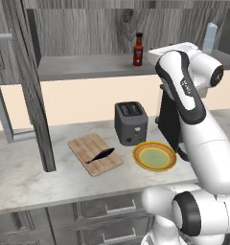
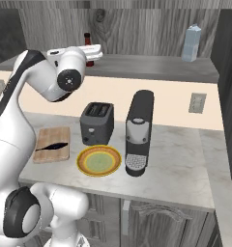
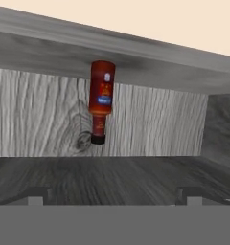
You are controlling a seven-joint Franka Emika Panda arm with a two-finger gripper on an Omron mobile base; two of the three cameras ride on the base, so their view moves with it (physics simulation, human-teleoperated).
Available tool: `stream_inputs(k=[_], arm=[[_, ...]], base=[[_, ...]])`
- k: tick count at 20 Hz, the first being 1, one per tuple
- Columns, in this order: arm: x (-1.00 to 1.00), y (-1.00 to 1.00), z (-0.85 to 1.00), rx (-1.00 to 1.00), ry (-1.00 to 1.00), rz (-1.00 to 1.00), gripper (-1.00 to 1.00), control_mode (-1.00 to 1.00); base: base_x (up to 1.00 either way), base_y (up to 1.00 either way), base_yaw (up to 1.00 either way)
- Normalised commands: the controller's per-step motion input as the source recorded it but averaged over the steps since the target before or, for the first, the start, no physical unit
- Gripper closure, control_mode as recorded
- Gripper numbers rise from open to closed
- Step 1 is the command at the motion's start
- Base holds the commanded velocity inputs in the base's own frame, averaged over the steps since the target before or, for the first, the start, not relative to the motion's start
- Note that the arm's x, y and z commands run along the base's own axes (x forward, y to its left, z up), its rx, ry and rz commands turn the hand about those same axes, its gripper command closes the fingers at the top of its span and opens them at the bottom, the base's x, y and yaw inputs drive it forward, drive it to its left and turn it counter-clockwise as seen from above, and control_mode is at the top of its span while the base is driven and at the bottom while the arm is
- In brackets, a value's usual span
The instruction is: Pick the fish from the plate and place it on the cutting board. Then pick the condiment bottle from the cabinet and place it next to the cutting board.
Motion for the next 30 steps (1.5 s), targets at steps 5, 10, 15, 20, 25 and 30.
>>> stream_inputs(k=[5,10,15,20,25,30], arm=[[0.00,0.08,0.10,0.01,0.04,0.00,-1.00,-1.00],[0.00,0.13,0.00,0.00,0.08,0.00,-1.00,-1.00],[0.00,0.07,0.02,0.00,0.04,0.00,-1.00,-1.00],[0.00,0.05,0.06,0.00,0.01,0.00,-1.00,-1.00],[0.04,0.07,0.04,0.00,0.00,0.00,-1.00,-1.00],[0.07,0.05,0.00,0.00,0.01,0.00,-1.00,-1.00]], base=[[0.00,0.00,0.00],[0.00,0.00,0.00],[0.00,0.00,0.00],[0.00,0.00,0.00],[0.00,0.00,0.00],[0.00,0.00,0.00]])
